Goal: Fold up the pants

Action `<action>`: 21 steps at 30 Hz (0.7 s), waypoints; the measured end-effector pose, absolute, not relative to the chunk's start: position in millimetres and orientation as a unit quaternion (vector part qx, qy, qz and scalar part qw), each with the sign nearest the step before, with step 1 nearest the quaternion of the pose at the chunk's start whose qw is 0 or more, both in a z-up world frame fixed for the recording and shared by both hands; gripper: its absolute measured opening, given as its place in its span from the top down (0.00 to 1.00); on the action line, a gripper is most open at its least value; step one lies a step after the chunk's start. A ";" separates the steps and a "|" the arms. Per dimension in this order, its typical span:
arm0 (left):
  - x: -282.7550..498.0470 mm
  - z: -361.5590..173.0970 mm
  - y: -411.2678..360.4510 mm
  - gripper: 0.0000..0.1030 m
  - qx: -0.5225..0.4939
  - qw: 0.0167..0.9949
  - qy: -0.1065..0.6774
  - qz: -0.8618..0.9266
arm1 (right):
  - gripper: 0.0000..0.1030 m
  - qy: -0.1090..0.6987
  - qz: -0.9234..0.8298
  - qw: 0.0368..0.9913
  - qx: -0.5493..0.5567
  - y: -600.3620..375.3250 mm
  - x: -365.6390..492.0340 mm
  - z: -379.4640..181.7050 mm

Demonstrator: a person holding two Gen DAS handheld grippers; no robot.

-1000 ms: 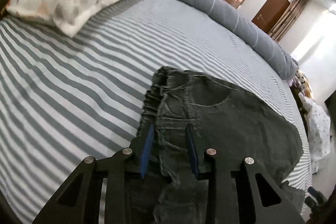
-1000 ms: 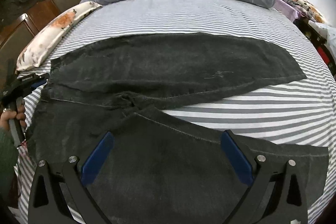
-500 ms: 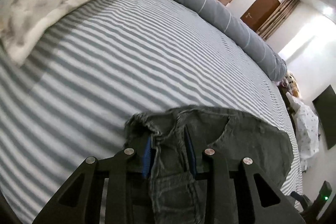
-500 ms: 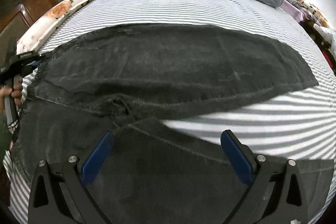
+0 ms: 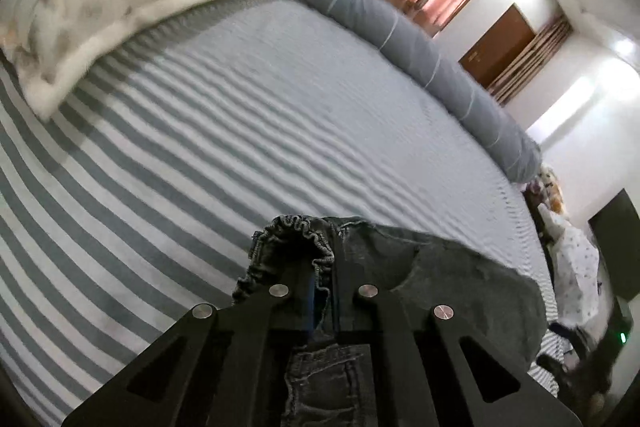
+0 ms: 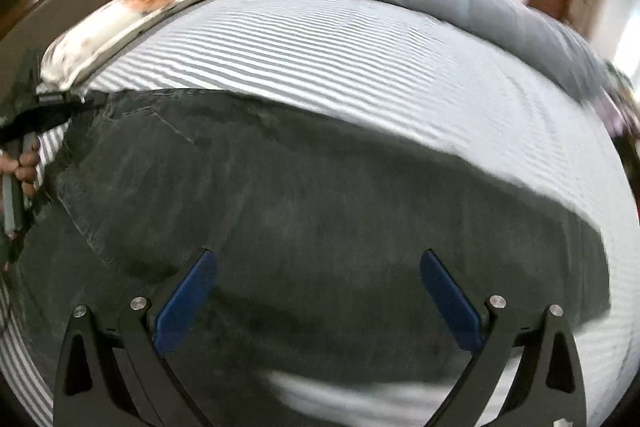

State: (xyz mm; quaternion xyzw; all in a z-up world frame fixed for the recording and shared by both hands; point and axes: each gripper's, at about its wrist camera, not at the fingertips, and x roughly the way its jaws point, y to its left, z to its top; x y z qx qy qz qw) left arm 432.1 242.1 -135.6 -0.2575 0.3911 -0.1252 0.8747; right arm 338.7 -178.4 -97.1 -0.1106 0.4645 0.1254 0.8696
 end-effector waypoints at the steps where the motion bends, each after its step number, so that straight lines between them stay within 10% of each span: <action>1: 428.0 -130.7 242.3 0.95 -0.264 0.877 0.378 -0.132 | 0.02 0.463 0.135 0.868 -0.120 -173.6 348.5 -96.3; 21: 408.8 -112.4 243.2 0.95 -0.288 0.893 0.318 -0.139 | 0.23 0.472 0.225 0.834 -0.176 -41.4 475.1 -146.8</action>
